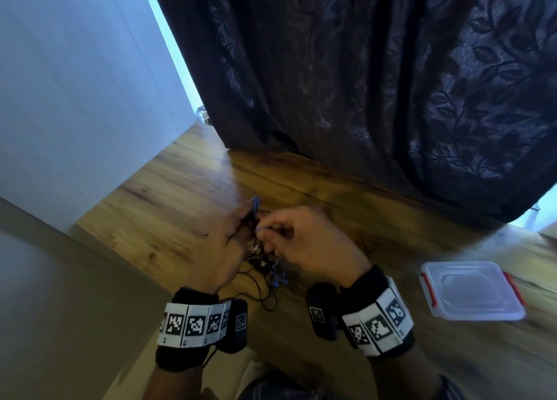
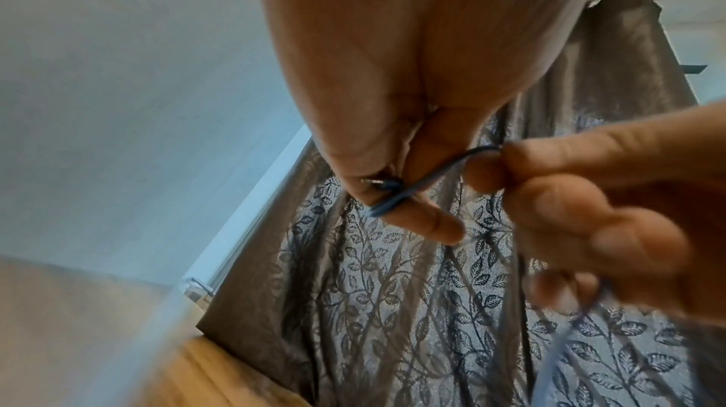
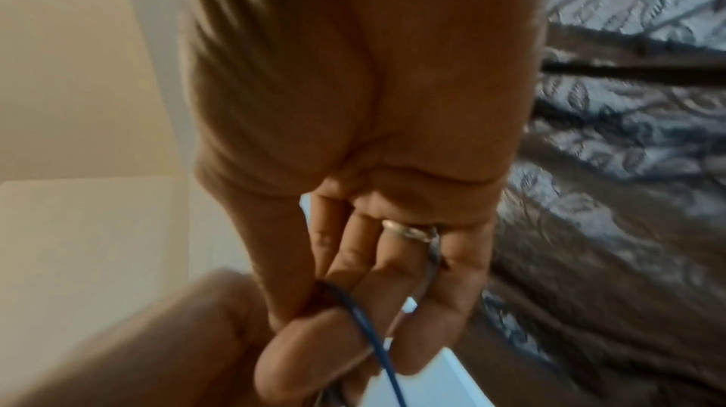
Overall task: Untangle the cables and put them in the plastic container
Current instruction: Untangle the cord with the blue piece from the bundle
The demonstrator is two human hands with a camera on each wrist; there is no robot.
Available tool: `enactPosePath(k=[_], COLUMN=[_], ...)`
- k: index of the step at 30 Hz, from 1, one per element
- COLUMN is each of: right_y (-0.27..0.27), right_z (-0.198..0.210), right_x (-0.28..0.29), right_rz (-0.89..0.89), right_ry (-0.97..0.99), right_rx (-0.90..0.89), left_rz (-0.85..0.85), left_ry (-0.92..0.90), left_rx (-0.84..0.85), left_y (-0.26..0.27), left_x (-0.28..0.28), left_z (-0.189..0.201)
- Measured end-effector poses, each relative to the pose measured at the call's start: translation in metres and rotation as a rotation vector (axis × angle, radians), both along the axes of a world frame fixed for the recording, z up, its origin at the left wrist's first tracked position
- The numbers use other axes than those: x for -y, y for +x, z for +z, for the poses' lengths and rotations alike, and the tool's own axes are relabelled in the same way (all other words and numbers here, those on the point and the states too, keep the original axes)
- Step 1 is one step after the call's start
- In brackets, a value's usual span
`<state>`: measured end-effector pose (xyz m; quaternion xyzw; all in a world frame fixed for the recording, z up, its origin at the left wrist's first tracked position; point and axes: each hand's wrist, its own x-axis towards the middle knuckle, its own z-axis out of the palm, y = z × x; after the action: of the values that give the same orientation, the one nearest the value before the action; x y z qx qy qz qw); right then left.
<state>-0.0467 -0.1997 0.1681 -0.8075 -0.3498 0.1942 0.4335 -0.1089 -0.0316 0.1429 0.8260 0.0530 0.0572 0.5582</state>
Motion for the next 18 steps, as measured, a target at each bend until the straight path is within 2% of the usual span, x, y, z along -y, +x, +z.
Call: enactPosePath(k=[4,8,12,16,18], right_y=[0.021,0.033,0.037,0.030,0.026], right_z=[0.008,-0.003,-0.022,-0.040,-0.045], right_x=[0.002,-0.007,-0.014,-0.018,-0.019], right_rz=[-0.214,-0.352,-0.381,-0.314,-0.254], right_ry=[0.241,0.477,0.483,0.429,0.390], right_rx=[0.229,0.190,0.047,-0.086,-0.117], left_rz=[-0.033,-0.081,-0.110,-0.138,-0.128], left_ry=[-0.110,-0.162,-0.186,-0.017,-0.001], left_rx=[0.059,0.116,0.140,0.149,0.148], left_y=[-0.002,-0.002,-0.001,0.002,0.002], left_x=[0.008,0.012,0.010,0.006,0.007], left_z=[0.011,0.017,0.019,0.018,0.017])
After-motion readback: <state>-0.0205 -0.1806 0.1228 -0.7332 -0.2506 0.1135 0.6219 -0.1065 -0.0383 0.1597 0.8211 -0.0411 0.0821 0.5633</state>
